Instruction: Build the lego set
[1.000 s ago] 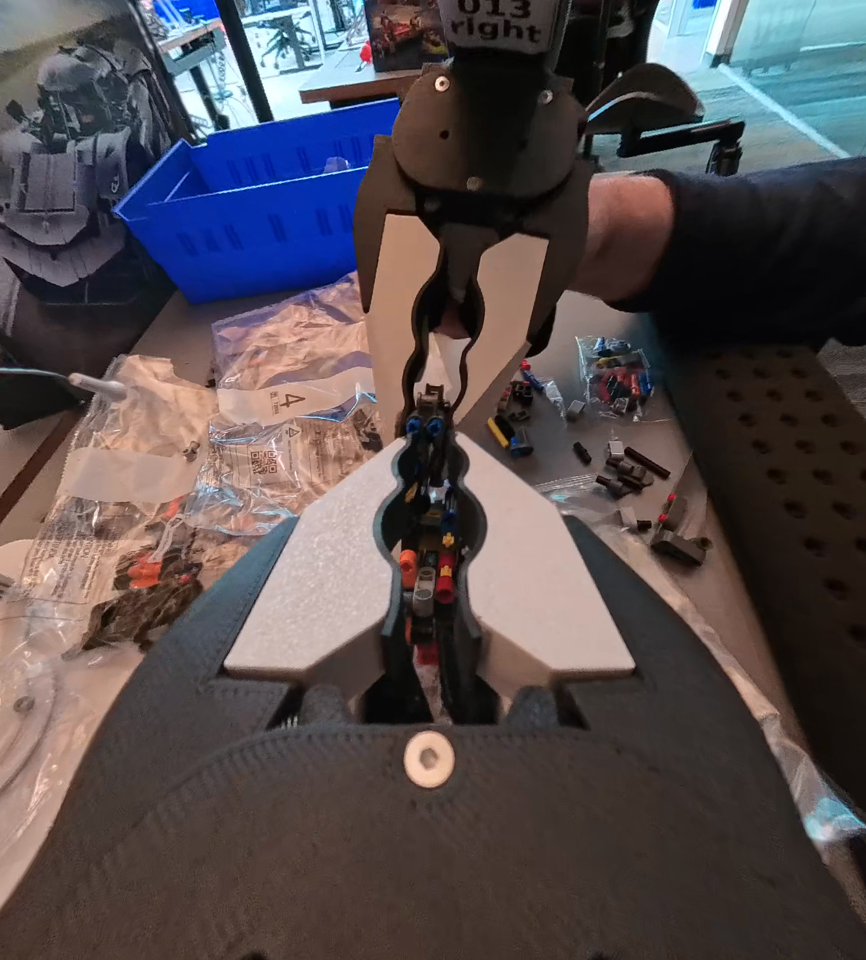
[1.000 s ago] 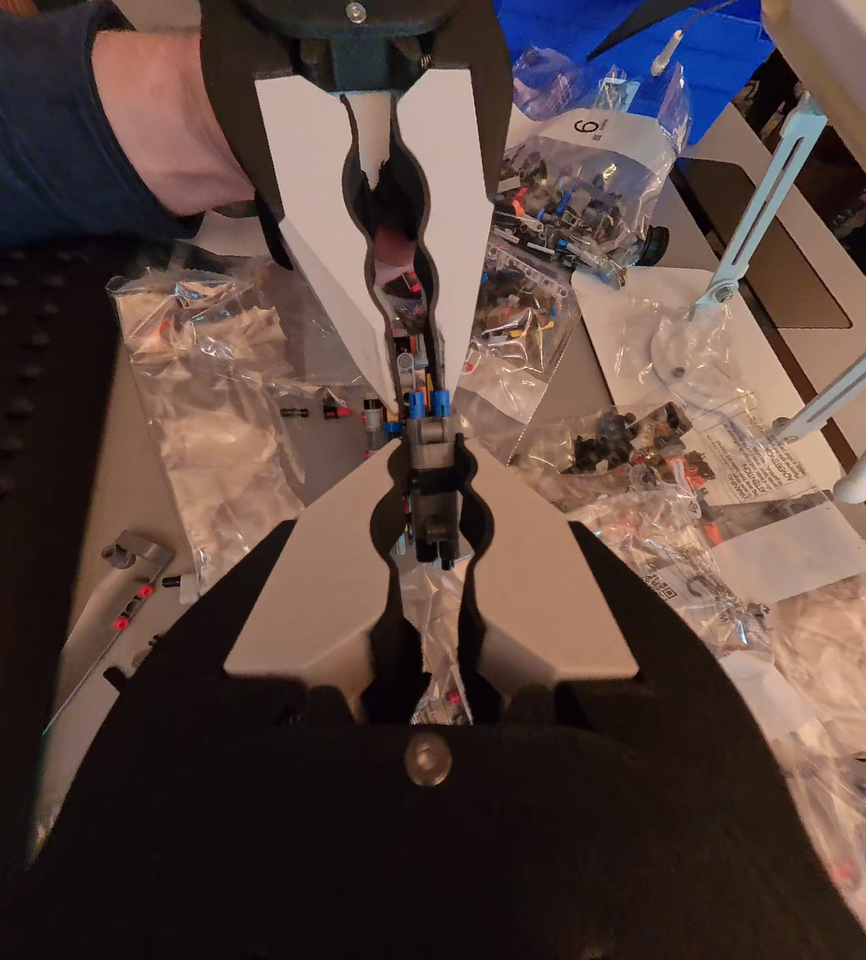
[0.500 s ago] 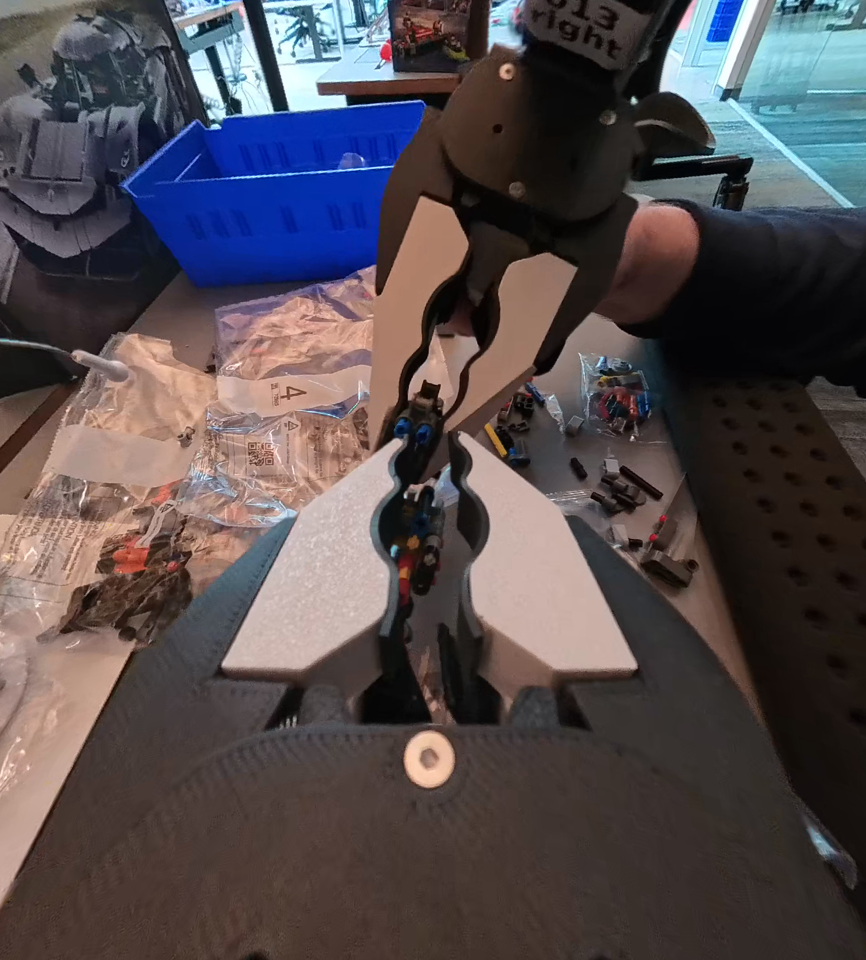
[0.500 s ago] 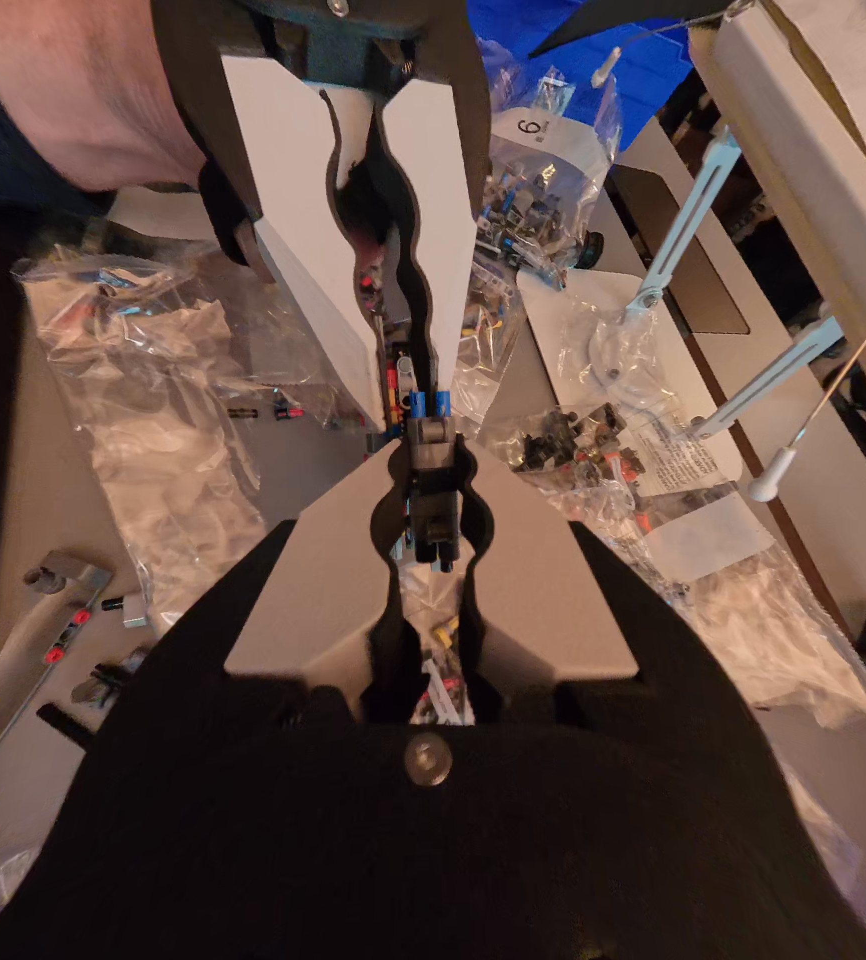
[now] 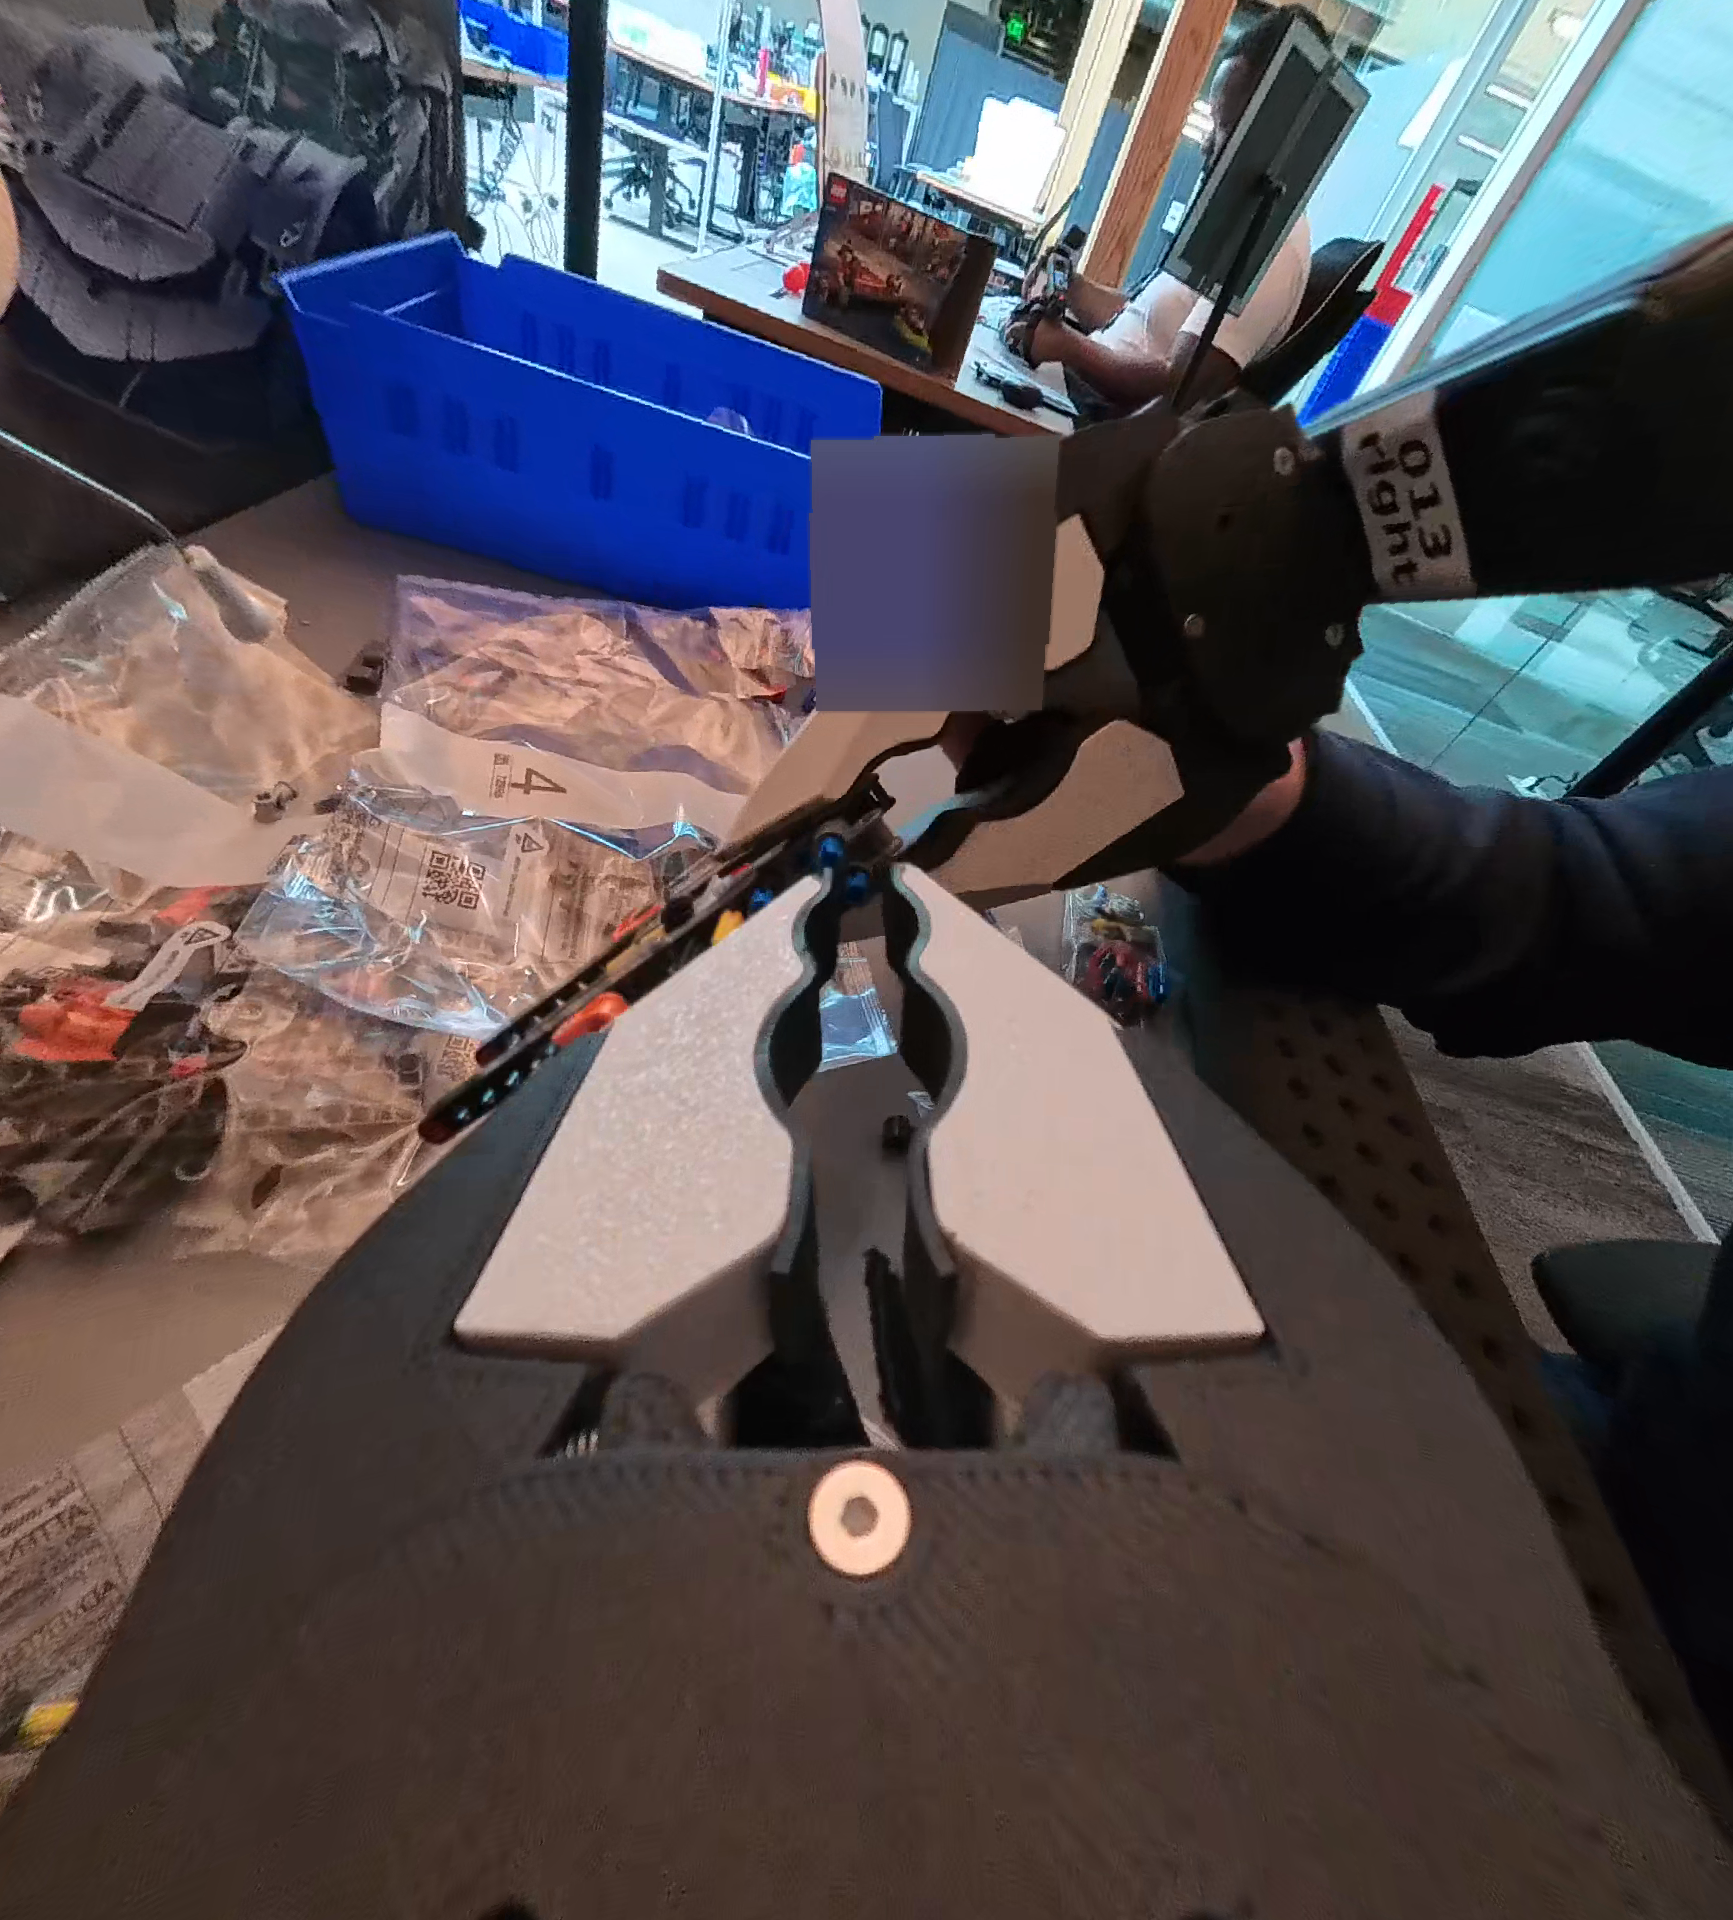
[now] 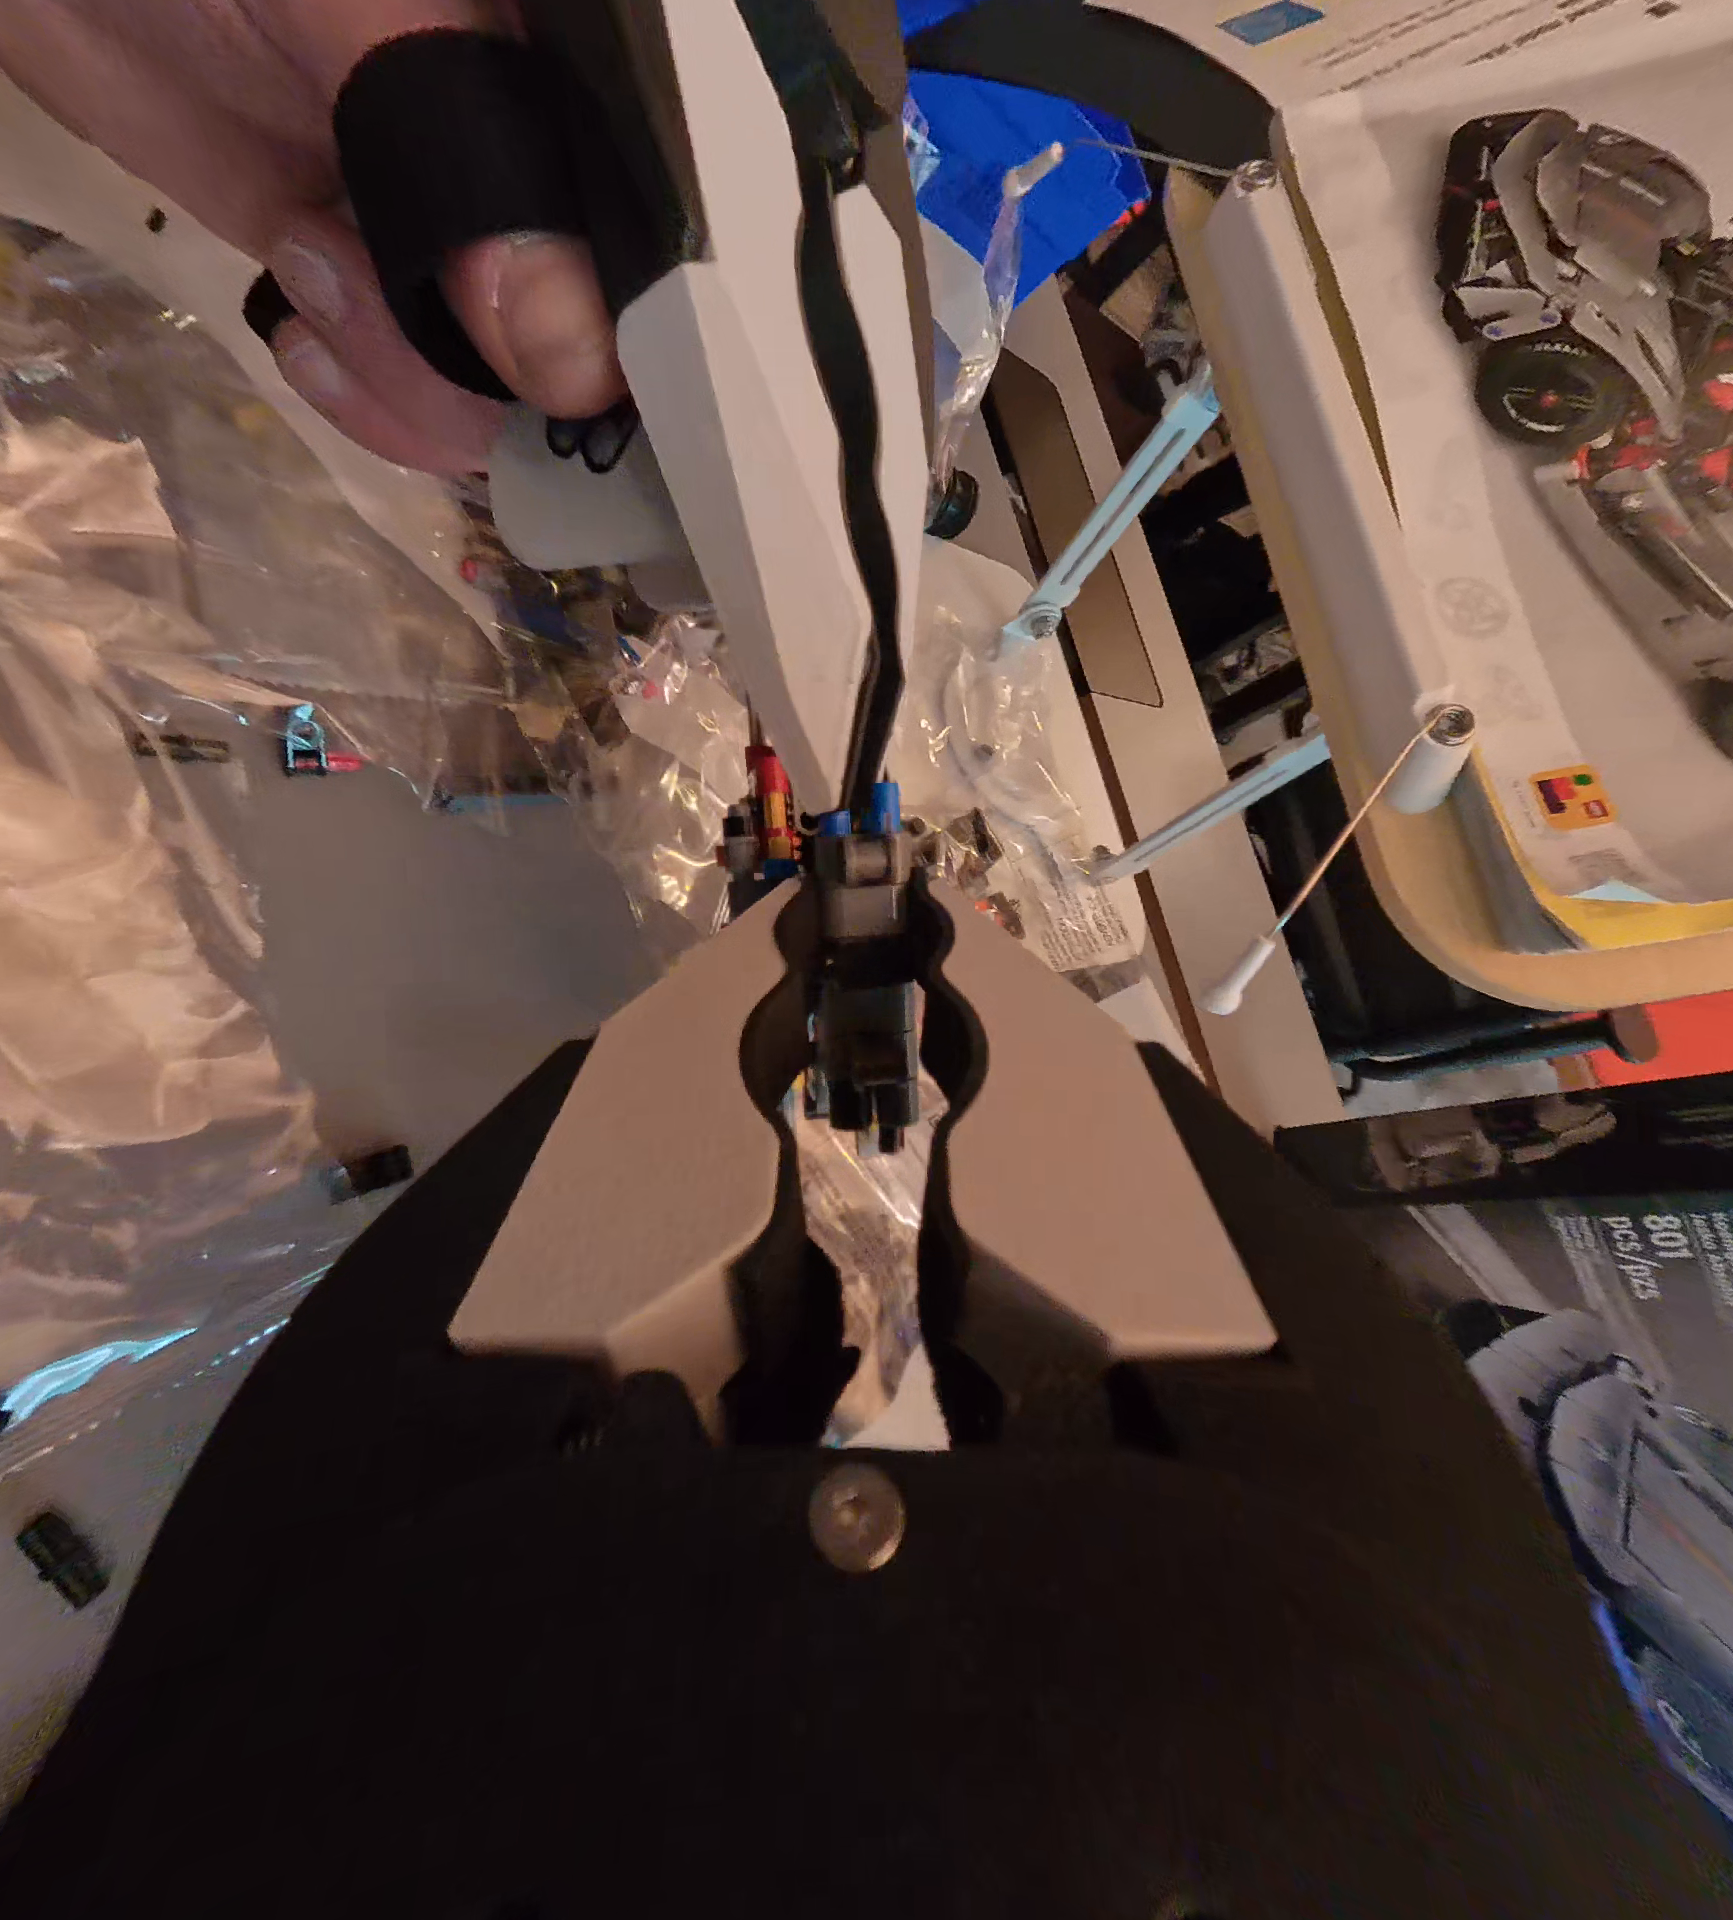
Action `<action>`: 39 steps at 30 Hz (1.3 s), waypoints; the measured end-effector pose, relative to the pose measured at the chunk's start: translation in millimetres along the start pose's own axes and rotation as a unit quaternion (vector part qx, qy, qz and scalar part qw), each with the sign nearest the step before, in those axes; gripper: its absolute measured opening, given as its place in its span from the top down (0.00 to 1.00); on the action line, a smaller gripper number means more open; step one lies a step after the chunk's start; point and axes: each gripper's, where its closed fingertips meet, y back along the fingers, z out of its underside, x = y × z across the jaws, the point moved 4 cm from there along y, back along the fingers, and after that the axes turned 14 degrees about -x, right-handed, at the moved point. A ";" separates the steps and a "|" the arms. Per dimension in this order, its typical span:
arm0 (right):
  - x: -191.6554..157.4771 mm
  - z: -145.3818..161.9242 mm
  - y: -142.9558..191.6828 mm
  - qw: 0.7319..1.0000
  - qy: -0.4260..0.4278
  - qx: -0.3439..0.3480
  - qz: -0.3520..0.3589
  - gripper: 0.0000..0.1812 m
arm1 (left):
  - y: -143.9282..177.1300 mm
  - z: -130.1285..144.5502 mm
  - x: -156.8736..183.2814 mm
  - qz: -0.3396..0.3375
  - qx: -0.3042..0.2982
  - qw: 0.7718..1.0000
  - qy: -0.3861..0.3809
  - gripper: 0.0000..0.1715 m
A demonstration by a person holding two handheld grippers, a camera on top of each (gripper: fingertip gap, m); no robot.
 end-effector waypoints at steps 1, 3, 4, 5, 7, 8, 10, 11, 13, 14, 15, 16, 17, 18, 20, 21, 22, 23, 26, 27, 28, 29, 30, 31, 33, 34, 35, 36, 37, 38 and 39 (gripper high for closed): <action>0.0 -0.3 0.0 1.000 0.002 0.000 0.003 0.93 | 0.2 0.0 -0.5 -0.002 0.000 1.000 0.003 0.96; 1.0 -1.4 0.6 1.000 0.001 0.002 0.010 0.93 | 1.1 -1.1 -0.3 0.000 0.004 1.000 0.007 0.95; 1.3 -1.9 0.9 1.000 0.006 0.000 0.016 0.93 | 1.3 -1.4 -0.4 -0.002 0.004 1.000 0.007 0.95; 1.1 -2.0 0.9 1.000 0.010 -0.002 0.022 0.93 | 1.1 -1.2 -1.0 -0.004 0.002 1.000 0.010 0.95; 0.8 -2.5 0.6 1.000 0.013 -0.004 0.026 0.93 | 1.0 -0.5 -2.6 -0.013 -0.001 1.000 0.012 0.97; 1.1 -2.7 0.9 1.000 0.012 -0.003 0.027 0.93 | 1.2 -0.5 -2.6 -0.013 -0.001 1.000 0.012 0.97; 0.7 -2.8 0.5 1.000 0.012 -0.003 0.025 0.93 | 1.7 -0.4 -2.7 -0.017 -0.005 1.000 0.011 0.98; 0.3 -2.2 -0.2 1.000 0.012 -0.004 0.023 0.93 | 1.4 0.1 -2.8 -0.022 -0.009 1.000 0.006 0.98; -1.4 -0.9 -1.4 1.000 0.012 -0.004 0.011 0.93 | 0.5 1.9 -3.2 -0.021 -0.018 1.000 0.006 0.98; -2.5 -0.9 -1.4 1.000 0.008 0.000 0.001 0.93 | 0.7 2.8 -2.8 -0.019 -0.021 1.000 0.003 0.98; -3.0 -1.2 -0.9 1.000 0.005 0.005 -0.006 0.93 | 1.4 3.0 -2.2 -0.016 -0.021 1.000 0.001 0.98; -3.3 -1.3 0.0 1.000 0.004 0.009 -0.012 0.93 | 1.6 3.0 -1.4 -0.012 -0.021 1.000 -0.001 0.98; -4.1 -1.3 0.8 1.000 0.004 0.012 -0.020 0.93 | 1.7 3.6 -0.5 -0.009 -0.023 1.000 -0.005 0.98; -5.1 -1.0 1.4 0.999 0.002 0.017 -0.029 0.93 | 1.6 4.1 0.2 -0.008 -0.024 1.000 -0.010 0.98; -6.2 -0.1 2.9 0.999 -0.003 0.028 -0.046 0.93 | 0.8 4.8 1.8 0.000 -0.025 1.000 -0.014 0.99; -6.9 -0.3 4.6 0.998 -0.005 0.035 -0.055 0.93 | 0.9 4.9 3.1 0.004 -0.025 1.000 -0.018 0.99; -7.4 -1.0 6.5 0.997 -0.010 0.045 -0.065 0.93 | 1.6 4.7 4.7 0.011 -0.022 0.999 -0.022 0.99; -7.7 -1.0 8.0 0.996 -0.012 0.050 -0.072 0.93 | 1.9 4.3 6.0 0.016 -0.019 0.999 -0.023 0.99; -10.4 0.4 10.2 0.994 -0.011 0.057 -0.093 0.93 | 0.8 6.3 8.5 0.024 -0.024 0.999 -0.032 0.99; -10.9 0.3 11.4 0.993 -0.013 0.061 -0.100 0.93 | 0.8 6.3 9.7 0.029 -0.023 0.999 -0.033 0.99; -11.7 0.9 12.2 0.993 -0.009 0.061 -0.104 0.93 | 0.4 6.8 10.8 0.029 -0.026 0.999 -0.038 0.99; -12.6 1.3 12.9 0.992 -0.008 0.062 -0.109 0.94 | -0.1 7.6 11.7 0.029 -0.030 0.998 -0.044 0.99; -13.3 1.4 13.7 0.991 -0.009 0.066 -0.116 0.93 | 0.1 7.9 12.6 0.032 -0.031 0.998 -0.047 0.99; -13.9 1.6 14.5 0.990 -0.009 0.067 -0.123 0.93 | 0.3 8.3 13.3 0.036 -0.032 0.998 -0.050 0.99; -9.9 15.0 13.2 0.991 -0.013 0.040 -0.124 0.94 | 6.4 10.7 6.3 0.006 -0.035 0.998 -0.056 1.00; -2.0 25.1 16.4 0.991 -0.029 0.041 -0.122 0.94 | 22.6 8.7 -2.4 -0.007 -0.009 0.999 -0.043 1.00; 3.9 26.8 24.5 0.987 -0.052 0.070 -0.138 0.94 | 40.4 2.6 -5.9 -0.004 0.033 0.999 -0.034 1.00; 6.6 21.5 32.6 0.981 -0.064 0.100 -0.153 0.94 | 46.0 -0.1 0.0 0.006 0.041 0.998 -0.052 1.00; 5.1 15.9 35.4 0.981 -0.057 0.109 -0.153 0.94 | 37.1 3.2 8.9 0.017 0.010 0.997 -0.076 1.00; 0.1 13.2 32.3 0.984 -0.040 0.096 -0.146 0.94 | 22.9 8.2 13.2 0.013 -0.023 0.995 -0.094 1.00; -7.0 12.2 27.4 0.986 -0.023 0.080 -0.145 0.94 | 10.7 12.1 15.0 0.013 -0.046 0.994 -0.100 1.00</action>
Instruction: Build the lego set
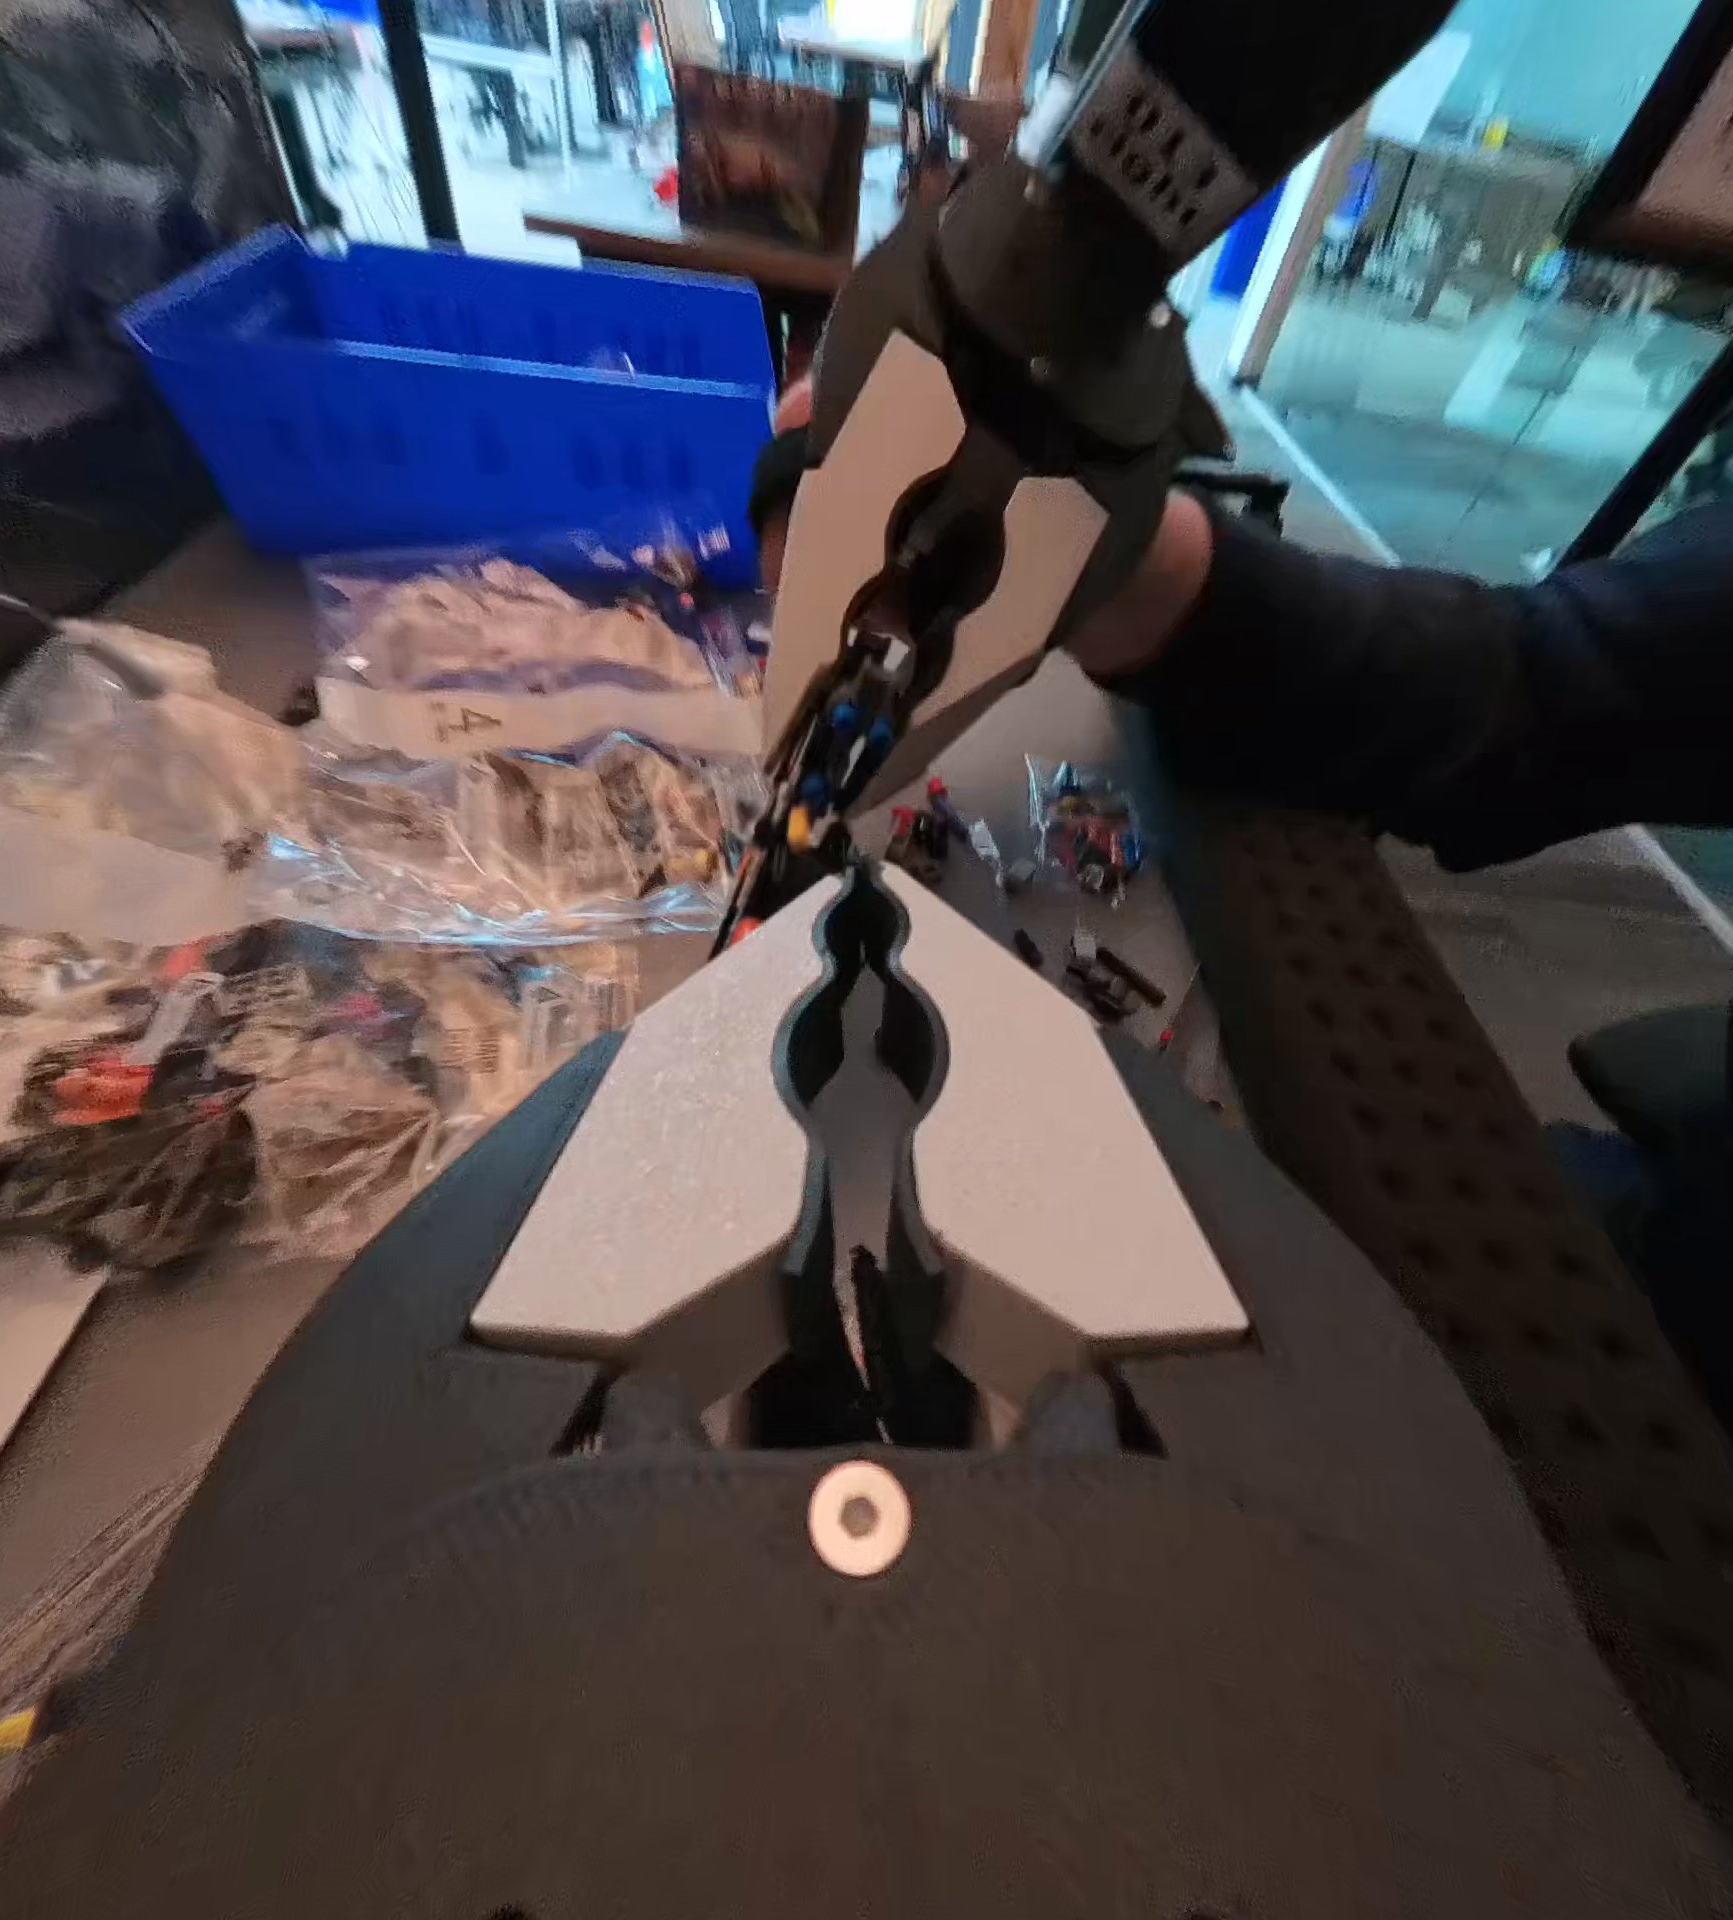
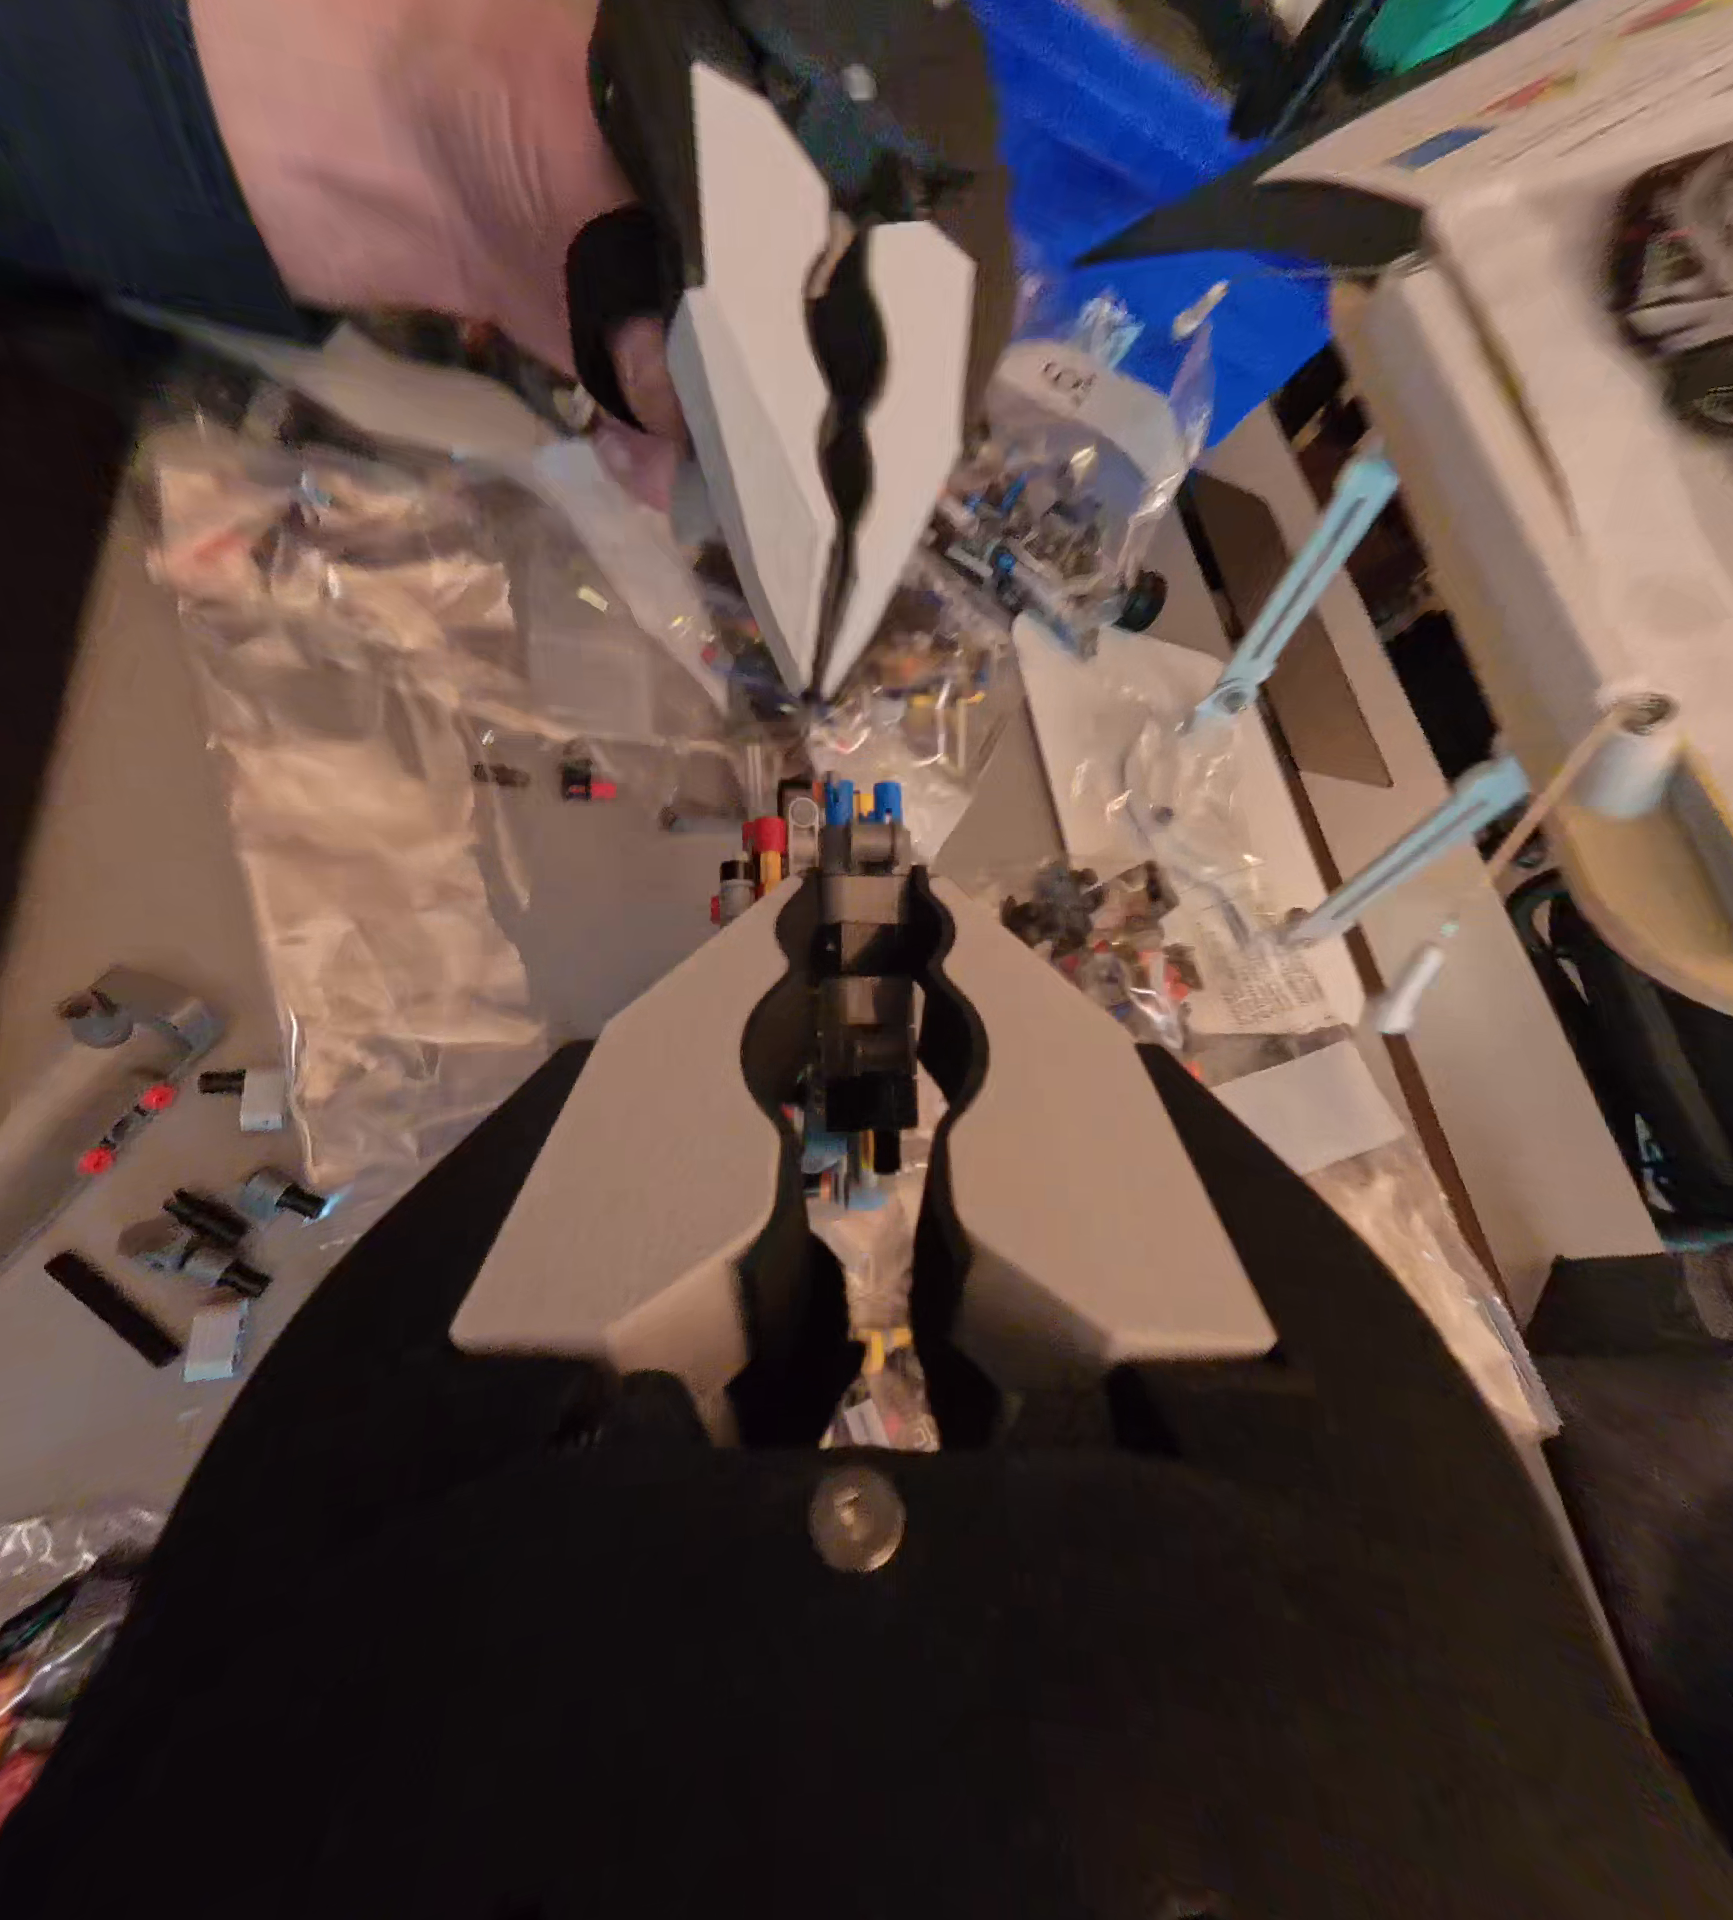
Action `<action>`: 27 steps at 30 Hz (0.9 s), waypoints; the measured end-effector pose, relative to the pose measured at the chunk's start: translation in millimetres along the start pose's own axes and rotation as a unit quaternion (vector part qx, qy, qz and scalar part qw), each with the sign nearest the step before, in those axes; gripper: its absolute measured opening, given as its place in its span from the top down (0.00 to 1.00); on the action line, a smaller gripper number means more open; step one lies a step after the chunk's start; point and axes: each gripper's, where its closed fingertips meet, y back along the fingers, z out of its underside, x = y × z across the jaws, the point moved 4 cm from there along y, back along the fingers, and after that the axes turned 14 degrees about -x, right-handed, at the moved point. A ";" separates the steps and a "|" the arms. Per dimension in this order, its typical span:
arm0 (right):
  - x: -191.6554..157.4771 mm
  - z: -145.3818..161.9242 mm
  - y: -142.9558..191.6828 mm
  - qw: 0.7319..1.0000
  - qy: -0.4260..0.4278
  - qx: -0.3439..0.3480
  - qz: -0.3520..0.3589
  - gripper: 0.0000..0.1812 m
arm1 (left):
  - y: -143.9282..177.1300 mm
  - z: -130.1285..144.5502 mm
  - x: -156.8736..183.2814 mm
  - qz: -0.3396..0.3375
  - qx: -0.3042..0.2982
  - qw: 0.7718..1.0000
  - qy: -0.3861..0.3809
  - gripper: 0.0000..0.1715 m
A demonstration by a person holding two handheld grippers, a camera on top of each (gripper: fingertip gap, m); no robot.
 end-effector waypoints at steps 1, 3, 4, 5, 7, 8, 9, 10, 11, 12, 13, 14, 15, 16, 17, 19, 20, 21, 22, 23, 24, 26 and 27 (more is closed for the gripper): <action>-5.5 0.6 -5.8 1.000 0.012 -0.011 -0.008 0.93 | -7.2 0.4 1.8 0.006 -0.010 1.000 -0.005 1.00; -9.6 0.7 -11.7 1.000 0.019 -0.017 -0.015 0.93 | -8.5 -2.4 0.5 -0.006 -0.007 1.000 -0.007 1.00; -9.9 0.2 -13.1 1.000 0.019 -0.019 -0.015 0.93 | -8.0 -3.9 2.3 -0.003 0.000 1.000 -0.010 1.00; -10.3 -0.6 -14.2 1.000 0.019 -0.020 -0.014 0.93 | -8.3 -5.4 5.7 0.008 0.006 1.000 -0.012 0.96; -11.9 -3.4 -16.1 0.999 0.027 -0.025 -0.007 0.94 | -13.4 -6.6 6.0 0.001 -0.002 1.000 -0.010 0.90; -12.7 -4.6 -17.0 0.999 0.028 -0.025 -0.006 0.94 | -16.9 -6.6 7.3 0.005 -0.006 1.000 -0.010 0.88; -12.8 -4.6 -17.9 0.999 0.027 -0.027 -0.005 0.94 | -19.3 -6.9 6.1 -0.001 -0.008 1.000 -0.006 0.85; -12.1 -4.6 -18.4 0.999 0.026 -0.027 -0.003 0.94 | -21.0 -5.4 4.0 -0.010 -0.017 1.000 -0.003 0.85; -11.7 -3.9 -18.9 0.999 0.026 -0.030 -0.002 0.94 | -21.9 -4.0 3.2 -0.015 -0.024 1.000 -0.003 0.84; -11.8 -4.2 -18.7 0.999 0.027 -0.028 -0.002 0.93 | -21.3 -4.4 3.0 -0.017 -0.023 1.000 -0.004 0.85; -11.4 -4.5 -18.5 0.999 0.025 -0.027 -0.002 0.94 | -20.4 -4.2 2.1 -0.021 -0.023 1.000 -0.004 0.87; -10.9 -4.8 -18.2 0.999 0.024 -0.025 -0.001 0.93 | -20.4 -2.5 1.0 -0.028 -0.031 0.999 -0.005 0.90; -10.4 -4.4 -18.5 0.999 0.023 -0.027 0.001 0.94 | -21.0 -1.2 1.8 -0.027 -0.035 0.999 -0.009 0.92; -10.3 -3.9 -18.7 0.999 0.022 -0.028 -0.001 0.93 | -22.1 -1.1 2.3 -0.027 -0.036 0.999 -0.012 0.93; -10.2 -3.2 -18.9 0.999 0.021 -0.029 -0.001 0.93 | -23.1 -0.8 2.1 -0.031 -0.038 0.999 -0.015 0.93; -10.3 -3.1 -19.2 0.999 0.021 -0.029 -0.001 0.93 | -23.1 -0.5 2.1 -0.033 -0.040 0.998 -0.019 0.93; -10.3 -3.4 -19.5 0.999 0.021 -0.029 0.000 0.93 | -22.6 -0.6 2.2 -0.032 -0.038 0.999 -0.018 0.93; -9.9 -3.6 -19.5 0.999 0.021 -0.029 0.002 0.93 | -22.3 -0.8 2.0 -0.029 -0.035 0.999 -0.014 0.93; -9.1 -3.4 -19.4 0.999 0.020 -0.031 0.006 0.93 | -22.3 -0.9 1.1 -0.026 -0.032 0.999 -0.007 0.93; -8.3 -3.4 -19.1 0.999 0.021 -0.032 0.011 0.93 | -22.3 -1.3 0.2 -0.021 -0.028 0.999 0.002 0.93; -7.4 -4.0 -18.1 0.999 0.024 -0.031 0.019 0.93 | -22.0 -2.2 -0.6 -0.014 -0.020 1.000 0.013 0.94; -5.6 -6.8 -15.7 0.999 0.027 -0.028 0.035 0.93 | -20.1 -4.8 -1.5 0.004 0.000 0.999 0.038 0.94; -4.9 -7.9 -15.1 0.998 0.033 -0.028 0.046 0.93 | -19.5 -5.5 -1.6 0.018 0.008 0.998 0.054 0.94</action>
